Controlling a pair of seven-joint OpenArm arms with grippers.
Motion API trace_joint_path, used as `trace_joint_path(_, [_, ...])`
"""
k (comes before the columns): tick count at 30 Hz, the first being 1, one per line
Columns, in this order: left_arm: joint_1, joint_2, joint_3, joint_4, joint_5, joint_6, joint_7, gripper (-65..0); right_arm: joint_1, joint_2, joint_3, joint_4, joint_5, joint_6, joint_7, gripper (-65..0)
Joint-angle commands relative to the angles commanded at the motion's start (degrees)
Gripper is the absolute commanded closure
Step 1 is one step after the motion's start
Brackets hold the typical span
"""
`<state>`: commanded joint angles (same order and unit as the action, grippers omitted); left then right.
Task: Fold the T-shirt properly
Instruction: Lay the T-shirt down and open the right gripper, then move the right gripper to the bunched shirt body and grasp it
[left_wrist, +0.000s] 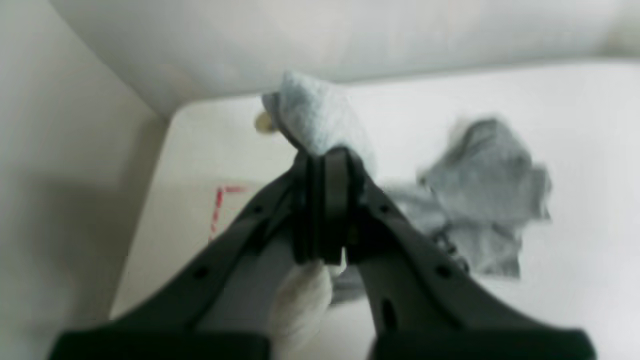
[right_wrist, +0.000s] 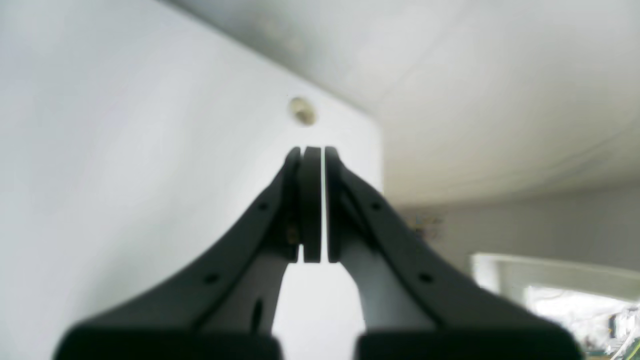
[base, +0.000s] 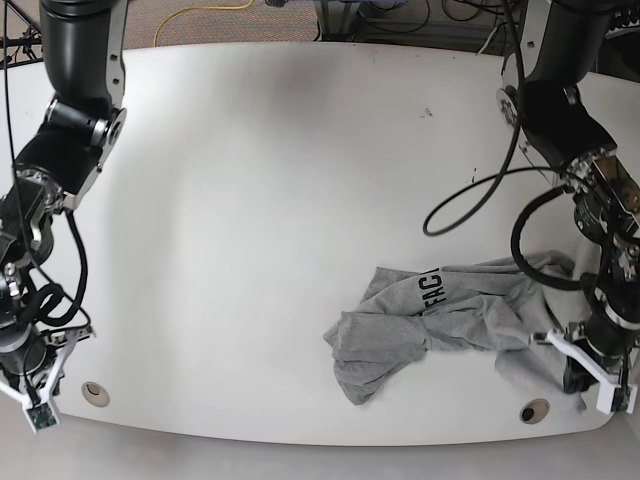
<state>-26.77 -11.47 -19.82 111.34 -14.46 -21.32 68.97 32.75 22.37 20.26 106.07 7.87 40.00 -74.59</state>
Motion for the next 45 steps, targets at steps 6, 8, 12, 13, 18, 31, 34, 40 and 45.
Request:
trace_joint_path(6, [7.74, -2.02, -0.09, 0.62, 0.0, -1.49, 0.0, 0.0, -7.12, -3.52, 1.85, 0.0, -0.18, 0.0, 2.99, 0.0])
trace_joint_path(8, [9.93, -2.37, -0.09, 0.62, 0.26, -2.02, 0.0, 0.0, -8.44, -3.96, 1.85, 0.0, -0.18, 0.0, 3.6, 0.0])
trace_joint_path(12, [13.98, -3.25, -1.14, 0.62, 0.35, -2.02, 0.0, 0.0, -10.2, -5.19, 1.93, -0.26, -0.18, 0.0, 4.04, 0.0])
trace_joint_path(13, [15.21, -3.78, -2.11, 0.62, 0.18, -2.02, 0.0, 0.0, -10.64, -5.63, 1.93, -0.35, -0.18, 0.0, 4.13, 0.0])
trace_joint_path(18, [18.37, -5.54, -6.07, 0.62, 0.18, -3.52, 0.0, 0.0, -10.81, -7.12, 1.49, -0.97, -0.18, 0.0, 4.13, 0.0])
trace_joint_path(31, [23.3, -10.37, -12.66, 0.62, 0.44, -9.41, 0.0, 0.0, -8.62, -10.99, 0.88, -8.09, -0.18, 0.0, 5.36, 0.0])
trace_joint_path(34, [25.05, -10.55, -13.8, 0.62, 0.44, -9.67, 0.0, 0.0, -8.35, -11.43, -0.88, -8.97, -0.18, 0.0, 5.45, 0.0])
trace_joint_path(40, [30.59, -10.99, -17.05, 0.62, 0.44, -9.85, 0.0, 0.0, -8.44, -12.66, -4.84, -9.41, -0.26, 0.0, 5.71, 0.0])
trace_joint_path(45, [35.78, -12.31, -21.27, 0.35, 0.53, -13.27, 0.0, 0.0, -8.44, -14.59, -7.38, -9.49, -0.26, 0.0, 5.71, 0.0])
